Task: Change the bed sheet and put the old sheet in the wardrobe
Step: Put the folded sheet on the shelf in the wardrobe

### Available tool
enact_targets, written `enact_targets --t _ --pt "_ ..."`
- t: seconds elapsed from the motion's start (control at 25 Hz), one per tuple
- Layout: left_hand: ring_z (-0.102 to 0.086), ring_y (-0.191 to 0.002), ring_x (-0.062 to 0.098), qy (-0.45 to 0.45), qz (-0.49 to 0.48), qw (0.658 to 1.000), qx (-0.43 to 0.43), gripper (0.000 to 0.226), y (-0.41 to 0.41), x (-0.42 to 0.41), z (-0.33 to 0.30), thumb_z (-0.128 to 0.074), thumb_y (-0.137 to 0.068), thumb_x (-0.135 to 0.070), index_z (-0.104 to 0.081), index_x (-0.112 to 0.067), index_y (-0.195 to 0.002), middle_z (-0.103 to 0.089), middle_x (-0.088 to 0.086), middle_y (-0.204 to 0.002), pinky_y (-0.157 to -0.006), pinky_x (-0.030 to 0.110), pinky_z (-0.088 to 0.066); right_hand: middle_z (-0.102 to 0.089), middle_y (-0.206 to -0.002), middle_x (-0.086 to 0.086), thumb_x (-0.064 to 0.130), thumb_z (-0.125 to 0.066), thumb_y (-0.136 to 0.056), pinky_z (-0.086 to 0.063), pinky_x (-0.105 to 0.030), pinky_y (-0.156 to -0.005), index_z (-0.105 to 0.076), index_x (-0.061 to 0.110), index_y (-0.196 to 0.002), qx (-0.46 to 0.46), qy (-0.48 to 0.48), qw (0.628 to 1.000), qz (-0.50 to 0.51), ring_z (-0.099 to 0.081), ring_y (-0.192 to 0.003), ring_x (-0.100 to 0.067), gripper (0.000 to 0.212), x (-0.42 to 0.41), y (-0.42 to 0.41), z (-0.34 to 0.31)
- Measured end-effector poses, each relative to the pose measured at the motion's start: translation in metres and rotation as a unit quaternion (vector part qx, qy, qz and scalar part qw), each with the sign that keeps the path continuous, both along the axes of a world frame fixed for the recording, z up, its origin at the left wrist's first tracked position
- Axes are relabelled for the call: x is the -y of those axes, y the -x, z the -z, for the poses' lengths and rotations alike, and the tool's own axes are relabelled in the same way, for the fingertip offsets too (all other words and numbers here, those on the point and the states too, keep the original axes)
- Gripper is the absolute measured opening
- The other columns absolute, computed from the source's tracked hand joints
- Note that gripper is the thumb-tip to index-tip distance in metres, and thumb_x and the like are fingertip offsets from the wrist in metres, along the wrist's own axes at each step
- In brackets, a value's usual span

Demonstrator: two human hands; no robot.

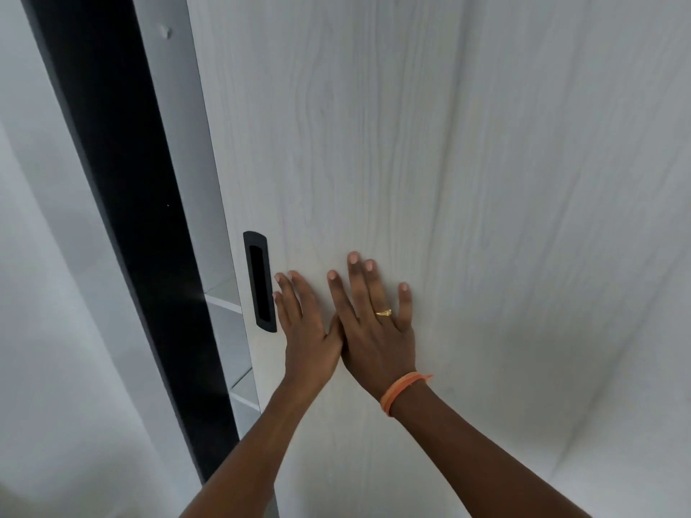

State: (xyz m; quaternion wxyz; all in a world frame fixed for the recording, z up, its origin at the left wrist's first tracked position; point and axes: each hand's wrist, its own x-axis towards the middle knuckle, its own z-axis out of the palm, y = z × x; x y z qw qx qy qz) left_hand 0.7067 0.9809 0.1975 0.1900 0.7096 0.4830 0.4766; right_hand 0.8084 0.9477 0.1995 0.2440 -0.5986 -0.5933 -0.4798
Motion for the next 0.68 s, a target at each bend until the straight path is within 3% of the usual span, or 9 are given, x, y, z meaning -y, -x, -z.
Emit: enact_targets --t 0.12,0.44,0.68 --pt "0.027 -0.147 0.012 0.006 -0.003 1.000 0.004 0.085 0.026 -0.025 0.002 -0.045 -0.101 -0.038 0.022 -0.025 -0.153 0.033 -0.009 -0.158 -0.119 0.032 0.006 -0.011 -0.162 -0.013 0.035 -0.045 -0.093 -0.005 -0.058 -0.114 -0.017 0.015 -0.155 0.031 0.008 0.999 -0.006 -0.013 -0.149 -0.029 0.072 -0.022 0.021 0.001" --pt "0.024 -0.141 0.000 0.032 -0.020 0.999 -0.006 0.086 0.090 -0.080 -0.008 -0.049 -0.101 -0.035 0.018 -0.022 -0.154 0.025 -0.005 -0.162 -0.118 0.028 0.002 -0.002 -0.163 -0.014 0.039 -0.051 -0.089 -0.009 -0.053 -0.114 -0.007 0.013 -0.156 0.079 0.017 0.997 0.009 -0.006 -0.150 -0.028 0.084 -0.076 0.078 -0.001" --pt "0.024 -0.144 0.004 0.004 -0.043 0.998 -0.042 0.084 0.113 -0.109 -0.001 -0.045 -0.100 -0.037 0.021 -0.024 -0.152 0.030 -0.008 -0.158 -0.118 0.028 0.001 -0.006 -0.162 -0.015 0.042 -0.048 -0.090 -0.017 -0.055 -0.112 -0.007 0.011 -0.155 0.087 0.015 0.996 0.021 -0.012 -0.149 -0.030 0.083 -0.109 0.102 0.002"
